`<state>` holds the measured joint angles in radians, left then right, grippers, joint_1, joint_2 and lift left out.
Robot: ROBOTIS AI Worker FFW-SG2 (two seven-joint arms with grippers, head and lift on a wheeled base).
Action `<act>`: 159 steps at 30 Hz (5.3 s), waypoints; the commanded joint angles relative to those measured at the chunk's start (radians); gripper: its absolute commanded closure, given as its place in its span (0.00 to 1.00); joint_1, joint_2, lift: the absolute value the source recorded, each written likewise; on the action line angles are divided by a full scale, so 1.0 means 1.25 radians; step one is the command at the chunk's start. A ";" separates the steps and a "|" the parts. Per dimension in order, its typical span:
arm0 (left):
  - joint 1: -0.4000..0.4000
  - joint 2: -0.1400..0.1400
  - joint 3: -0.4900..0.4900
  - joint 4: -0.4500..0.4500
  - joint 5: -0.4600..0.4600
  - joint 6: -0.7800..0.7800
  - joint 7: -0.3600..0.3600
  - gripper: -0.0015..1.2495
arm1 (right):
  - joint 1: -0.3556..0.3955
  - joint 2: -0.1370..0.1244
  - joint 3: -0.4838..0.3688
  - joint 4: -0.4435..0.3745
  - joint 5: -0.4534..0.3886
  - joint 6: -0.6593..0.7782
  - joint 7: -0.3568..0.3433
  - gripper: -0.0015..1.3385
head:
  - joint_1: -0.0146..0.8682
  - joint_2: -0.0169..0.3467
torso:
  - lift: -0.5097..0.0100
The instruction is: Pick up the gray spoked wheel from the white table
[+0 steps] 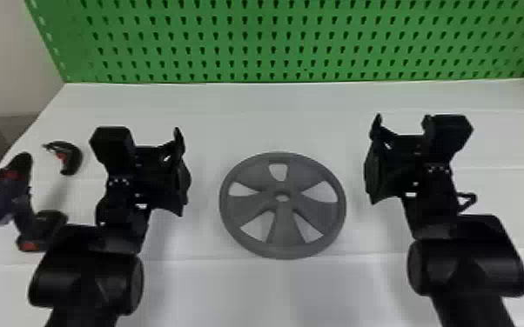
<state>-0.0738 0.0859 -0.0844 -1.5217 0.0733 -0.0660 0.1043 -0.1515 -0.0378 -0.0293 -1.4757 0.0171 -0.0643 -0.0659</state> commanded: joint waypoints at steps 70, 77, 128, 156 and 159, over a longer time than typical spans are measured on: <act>-0.016 0.001 -0.020 0.001 -0.013 0.015 -0.006 0.10 | -0.557 -0.064 0.065 0.249 -0.173 1.286 0.000 0.23 | 0.89 0.14 | 0.77; -0.017 0.001 -0.023 0.004 -0.014 0.016 -0.006 0.10 | -0.584 -0.073 0.097 0.306 -0.204 1.304 0.000 0.23 | 0.89 0.14 | 0.77; -0.029 0.006 -0.039 0.018 -0.014 0.018 -0.007 0.10 | -0.636 -0.118 0.239 0.492 -0.354 1.309 0.000 0.23 | 0.89 0.14 | 0.77; -0.039 0.006 -0.040 0.020 -0.010 0.018 -0.007 0.10 | -0.657 -0.079 0.344 0.492 -0.453 1.309 0.000 0.23 | 0.89 0.14 | 0.77; -0.039 0.006 -0.042 0.021 -0.010 0.017 -0.007 0.10 | -0.661 -0.076 0.359 0.491 -0.468 1.309 0.000 0.23 | 0.89 0.14 | 0.77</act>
<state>-0.1218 0.0936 -0.1357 -1.4969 0.0611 -0.0433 0.0950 -0.9720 -0.1382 0.3924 -0.8606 -0.5411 1.5708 -0.0660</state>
